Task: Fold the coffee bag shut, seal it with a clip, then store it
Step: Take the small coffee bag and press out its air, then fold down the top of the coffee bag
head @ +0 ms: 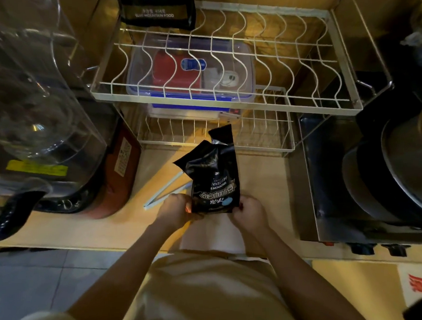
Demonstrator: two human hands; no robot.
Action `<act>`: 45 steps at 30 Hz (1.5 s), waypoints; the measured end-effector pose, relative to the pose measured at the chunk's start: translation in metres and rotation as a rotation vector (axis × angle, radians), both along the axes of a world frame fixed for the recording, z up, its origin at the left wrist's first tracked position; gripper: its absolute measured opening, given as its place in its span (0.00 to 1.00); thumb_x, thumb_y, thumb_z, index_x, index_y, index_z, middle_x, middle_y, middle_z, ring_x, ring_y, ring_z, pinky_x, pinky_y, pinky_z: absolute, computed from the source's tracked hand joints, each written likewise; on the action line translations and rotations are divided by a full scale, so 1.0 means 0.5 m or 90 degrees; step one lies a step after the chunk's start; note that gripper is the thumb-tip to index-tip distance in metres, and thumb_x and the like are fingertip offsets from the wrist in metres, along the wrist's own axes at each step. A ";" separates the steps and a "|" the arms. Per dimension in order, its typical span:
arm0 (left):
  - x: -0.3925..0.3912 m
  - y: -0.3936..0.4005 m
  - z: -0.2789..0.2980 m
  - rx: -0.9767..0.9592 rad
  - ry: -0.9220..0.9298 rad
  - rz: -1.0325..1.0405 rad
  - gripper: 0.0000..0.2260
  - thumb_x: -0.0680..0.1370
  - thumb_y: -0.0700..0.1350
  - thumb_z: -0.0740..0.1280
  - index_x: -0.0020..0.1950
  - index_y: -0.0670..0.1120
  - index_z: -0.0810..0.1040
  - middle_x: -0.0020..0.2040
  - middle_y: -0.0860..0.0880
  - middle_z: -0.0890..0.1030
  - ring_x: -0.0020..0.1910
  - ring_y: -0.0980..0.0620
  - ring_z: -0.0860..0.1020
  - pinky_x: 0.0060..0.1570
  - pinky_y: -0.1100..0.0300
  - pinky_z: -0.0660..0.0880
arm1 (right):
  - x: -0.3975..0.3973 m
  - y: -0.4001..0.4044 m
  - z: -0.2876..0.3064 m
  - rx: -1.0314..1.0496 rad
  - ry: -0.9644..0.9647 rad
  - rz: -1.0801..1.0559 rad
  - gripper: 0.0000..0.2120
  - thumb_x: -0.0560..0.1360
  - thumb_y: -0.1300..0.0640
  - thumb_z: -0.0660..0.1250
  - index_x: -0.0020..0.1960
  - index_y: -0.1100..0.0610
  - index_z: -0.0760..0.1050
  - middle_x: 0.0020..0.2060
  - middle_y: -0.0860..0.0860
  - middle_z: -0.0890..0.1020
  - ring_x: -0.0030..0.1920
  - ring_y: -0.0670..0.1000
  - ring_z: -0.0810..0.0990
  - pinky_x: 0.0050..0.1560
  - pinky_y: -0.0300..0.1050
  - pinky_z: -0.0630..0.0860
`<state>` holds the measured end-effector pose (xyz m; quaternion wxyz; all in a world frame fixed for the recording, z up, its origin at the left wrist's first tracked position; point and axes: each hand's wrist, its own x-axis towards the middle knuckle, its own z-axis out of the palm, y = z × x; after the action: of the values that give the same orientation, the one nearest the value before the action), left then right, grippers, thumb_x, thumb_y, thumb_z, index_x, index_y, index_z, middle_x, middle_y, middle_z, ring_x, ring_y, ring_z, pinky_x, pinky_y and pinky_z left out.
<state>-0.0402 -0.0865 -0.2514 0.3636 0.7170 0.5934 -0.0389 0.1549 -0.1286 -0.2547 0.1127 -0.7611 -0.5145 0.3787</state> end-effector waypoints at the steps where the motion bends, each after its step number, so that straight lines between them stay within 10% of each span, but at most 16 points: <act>1: -0.002 -0.001 -0.004 0.008 0.009 -0.019 0.14 0.66 0.51 0.74 0.41 0.41 0.79 0.45 0.39 0.83 0.45 0.41 0.79 0.42 0.51 0.74 | 0.000 -0.001 0.001 -0.002 -0.005 0.004 0.09 0.70 0.66 0.62 0.47 0.63 0.78 0.43 0.65 0.82 0.44 0.62 0.79 0.38 0.41 0.64; 17: 0.006 0.055 0.052 0.101 -0.026 -0.231 0.11 0.73 0.46 0.68 0.43 0.37 0.77 0.45 0.37 0.82 0.46 0.39 0.77 0.45 0.50 0.70 | 0.075 0.050 0.125 0.030 -0.072 0.055 0.05 0.69 0.57 0.70 0.43 0.58 0.79 0.40 0.55 0.84 0.43 0.54 0.82 0.42 0.44 0.75; 21: 0.012 0.062 0.058 0.098 -0.029 -0.222 0.10 0.73 0.46 0.68 0.44 0.38 0.77 0.47 0.40 0.81 0.48 0.41 0.77 0.44 0.53 0.68 | 0.078 0.076 0.237 0.170 -0.257 0.193 0.08 0.72 0.51 0.66 0.45 0.55 0.79 0.40 0.52 0.84 0.42 0.52 0.81 0.41 0.42 0.73; 25: 0.017 0.064 0.057 0.090 -0.028 -0.215 0.11 0.72 0.46 0.68 0.42 0.38 0.76 0.46 0.39 0.81 0.47 0.41 0.76 0.44 0.53 0.68 | 0.022 0.100 0.289 0.385 -0.195 0.478 0.09 0.73 0.60 0.64 0.53 0.57 0.78 0.49 0.54 0.83 0.50 0.54 0.81 0.48 0.51 0.79; 33: 0.023 0.061 0.060 0.075 -0.003 -0.207 0.11 0.72 0.46 0.68 0.44 0.38 0.75 0.47 0.38 0.81 0.48 0.40 0.77 0.46 0.49 0.72 | -0.066 0.161 0.275 0.152 -0.561 0.829 0.08 0.73 0.67 0.63 0.51 0.62 0.75 0.52 0.56 0.80 0.51 0.58 0.79 0.38 0.48 0.73; 45: 0.041 0.008 0.057 0.130 0.010 -0.180 0.09 0.72 0.45 0.65 0.46 0.39 0.77 0.48 0.39 0.81 0.48 0.40 0.78 0.46 0.50 0.74 | -0.051 0.199 0.312 0.166 -0.444 0.742 0.09 0.75 0.57 0.63 0.50 0.62 0.75 0.51 0.57 0.81 0.51 0.58 0.79 0.40 0.48 0.69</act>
<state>-0.0199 -0.0827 -0.2227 0.2753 0.8263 0.4902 -0.0350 0.1296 -0.0291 -0.0986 -0.1905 -0.4181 -0.8870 0.0454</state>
